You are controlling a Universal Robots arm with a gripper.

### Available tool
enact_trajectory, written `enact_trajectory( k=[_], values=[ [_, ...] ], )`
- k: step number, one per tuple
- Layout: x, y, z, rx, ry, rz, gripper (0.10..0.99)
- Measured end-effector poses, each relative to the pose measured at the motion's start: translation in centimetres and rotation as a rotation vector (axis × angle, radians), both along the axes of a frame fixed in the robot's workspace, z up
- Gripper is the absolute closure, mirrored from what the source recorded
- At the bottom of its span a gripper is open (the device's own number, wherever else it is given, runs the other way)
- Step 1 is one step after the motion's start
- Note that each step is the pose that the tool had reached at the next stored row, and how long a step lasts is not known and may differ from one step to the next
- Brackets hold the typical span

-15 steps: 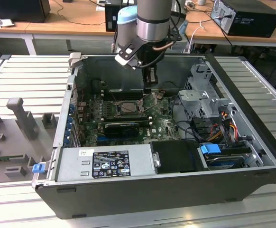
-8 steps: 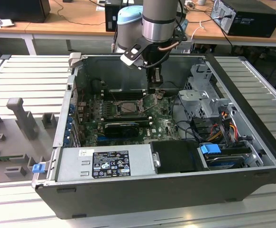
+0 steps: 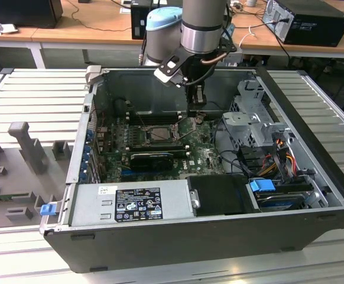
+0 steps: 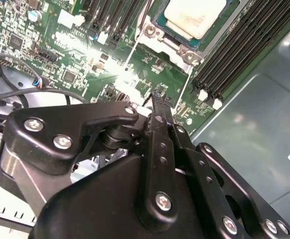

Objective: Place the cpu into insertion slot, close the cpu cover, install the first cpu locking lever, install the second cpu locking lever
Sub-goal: 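Close the cpu cover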

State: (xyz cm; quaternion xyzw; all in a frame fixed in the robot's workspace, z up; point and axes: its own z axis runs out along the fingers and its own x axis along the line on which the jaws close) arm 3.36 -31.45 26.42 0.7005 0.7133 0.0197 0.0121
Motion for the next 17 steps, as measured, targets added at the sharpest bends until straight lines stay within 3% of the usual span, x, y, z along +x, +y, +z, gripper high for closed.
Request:
enact_trajectory(
  k=[5,10,13,17],
  values=[
    [1.47,0.01,-0.26,0.0,0.001,0.0,0.98],
    [3.18,0.0,-1.13,0.0,0.003,0.0,0.98],
    [3.23,-0.27,-1.86,0.0,0.0046,0.0,0.98],
    [3.19,-0.29,-1.91,0.0,0.0062,0.001,0.98]
  ],
)
